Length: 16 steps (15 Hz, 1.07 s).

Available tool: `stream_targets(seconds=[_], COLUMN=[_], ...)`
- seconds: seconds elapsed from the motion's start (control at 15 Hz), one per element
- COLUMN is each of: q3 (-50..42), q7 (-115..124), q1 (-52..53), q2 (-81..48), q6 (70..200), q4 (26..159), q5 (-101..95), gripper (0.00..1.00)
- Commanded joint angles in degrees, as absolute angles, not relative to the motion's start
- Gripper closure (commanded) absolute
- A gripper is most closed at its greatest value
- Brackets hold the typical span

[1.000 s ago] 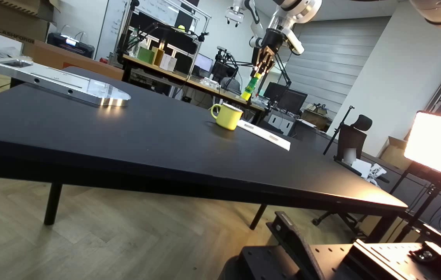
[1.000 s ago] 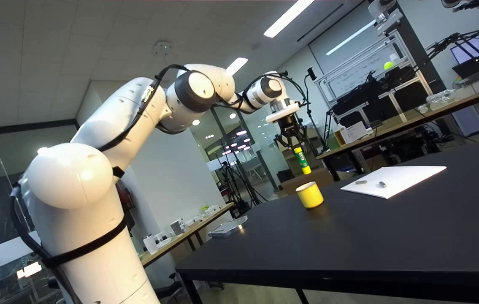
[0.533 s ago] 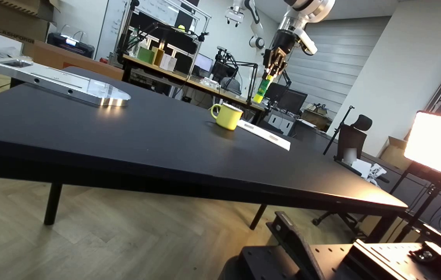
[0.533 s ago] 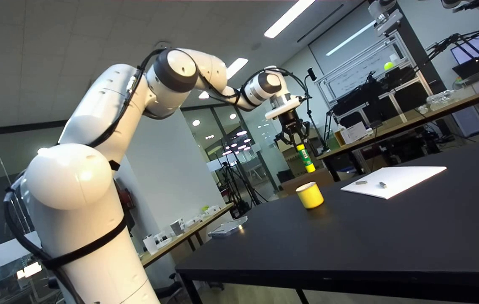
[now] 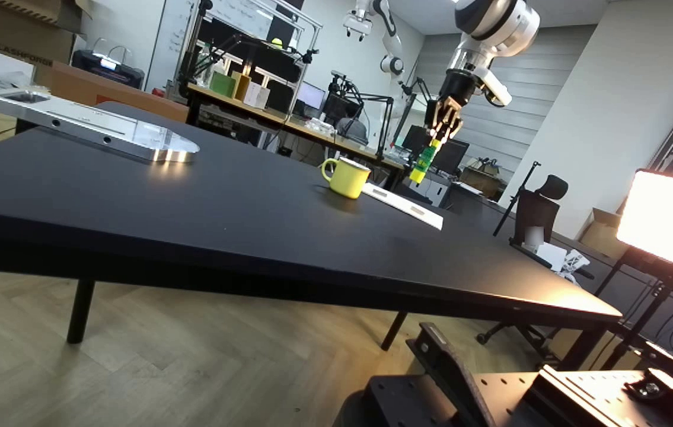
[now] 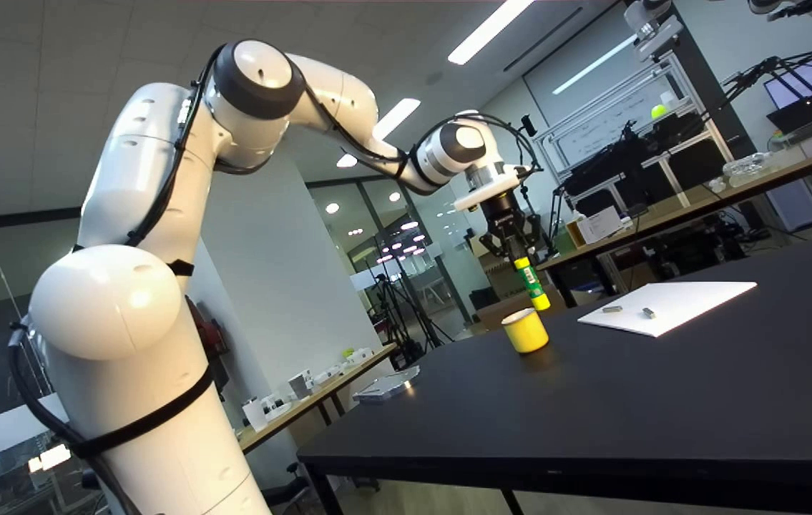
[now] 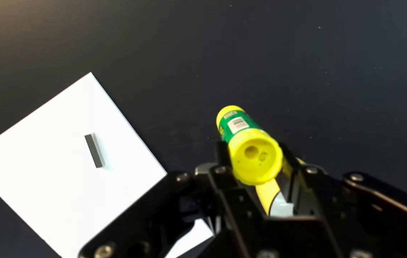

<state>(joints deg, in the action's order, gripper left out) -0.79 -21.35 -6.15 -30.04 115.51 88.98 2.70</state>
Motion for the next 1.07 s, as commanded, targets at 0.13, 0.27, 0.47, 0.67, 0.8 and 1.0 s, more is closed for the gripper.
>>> stream_targets(seconds=[0.13,0.27,0.47,0.67,0.8,1.0], q3=[-2.3,-2.8,-3.4,-3.9,-4.2,-4.5], q7=[-19.3,-19.4,-19.3,-19.2,-19.1,-19.0], q1=[-7.5,-8.2,-8.9,-9.2,-9.4,-9.6], q2=[-22.2,-21.8,-21.2,-20.9,-21.0,-21.4], q6=[125.8,127.4,129.7,132.1,133.0,134.2], q4=[106.7,109.5,112.8,115.1,115.9,116.8], q5=[0.9,1.1,1.0,0.8,0.7,0.7], gripper=[0.91,0.91,0.91,0.91,0.91,0.91])
